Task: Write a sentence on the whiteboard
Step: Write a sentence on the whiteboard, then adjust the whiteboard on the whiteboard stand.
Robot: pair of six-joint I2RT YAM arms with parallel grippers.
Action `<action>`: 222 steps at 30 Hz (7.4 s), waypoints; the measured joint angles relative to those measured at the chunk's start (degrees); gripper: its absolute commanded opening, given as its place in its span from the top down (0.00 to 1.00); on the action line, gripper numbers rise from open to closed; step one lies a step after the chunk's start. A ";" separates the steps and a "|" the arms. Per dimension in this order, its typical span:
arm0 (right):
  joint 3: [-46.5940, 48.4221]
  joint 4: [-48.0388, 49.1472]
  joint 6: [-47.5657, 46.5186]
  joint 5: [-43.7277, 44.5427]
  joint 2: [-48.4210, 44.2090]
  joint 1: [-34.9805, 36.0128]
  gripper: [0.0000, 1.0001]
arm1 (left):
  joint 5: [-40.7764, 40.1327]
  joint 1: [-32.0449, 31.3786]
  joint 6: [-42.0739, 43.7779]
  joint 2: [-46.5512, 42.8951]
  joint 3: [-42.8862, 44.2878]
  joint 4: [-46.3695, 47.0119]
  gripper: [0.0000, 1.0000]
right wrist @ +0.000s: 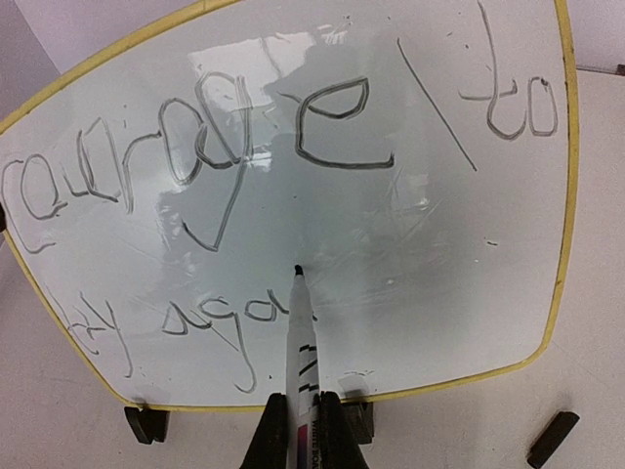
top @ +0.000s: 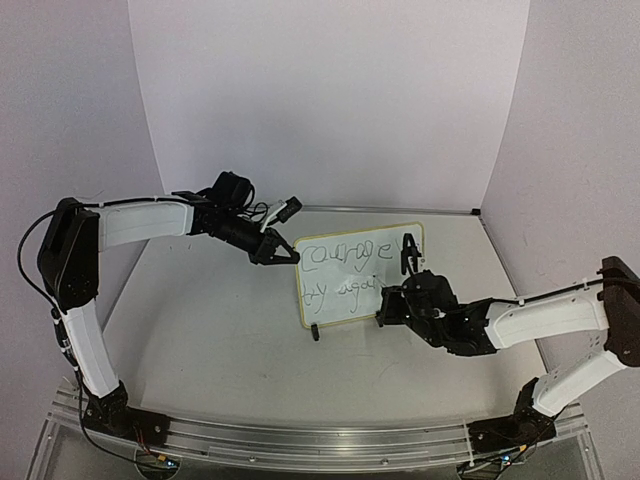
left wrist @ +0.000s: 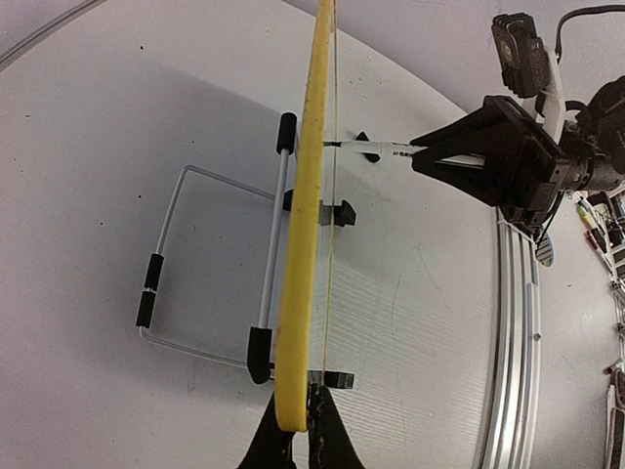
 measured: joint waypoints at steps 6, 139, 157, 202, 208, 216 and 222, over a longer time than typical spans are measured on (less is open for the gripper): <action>0.00 0.89 -0.13 -0.30 0.67 -0.38 1.00 | -0.02 -0.01 -0.12 -0.01 -0.01 0.00 1.00; -6.73 -1.49 6.01 0.06 -4.33 -0.86 1.00 | -1.12 -0.49 0.07 -0.66 -0.12 -0.09 1.00; -4.83 -0.61 5.16 0.17 -0.32 -1.03 1.00 | -1.80 -0.72 0.10 -1.17 -0.19 -0.20 1.00; -8.81 -14.41 1.40 4.73 -28.86 -4.03 1.00 | 2.02 4.47 0.66 -1.04 2.47 -7.68 1.00; -8.81 -14.45 0.88 4.67 -28.86 -4.03 1.00 | 1.98 4.45 1.11 -0.73 3.07 -8.57 0.99; -8.79 -14.45 -1.21 1.68 -30.38 -4.11 1.00 | 1.51 4.45 -0.97 -0.29 1.59 -7.20 0.84; -8.79 -13.81 -3.31 -4.61 -33.65 -4.14 1.00 | -2.37 4.58 -3.51 -1.25 -3.34 -3.92 0.53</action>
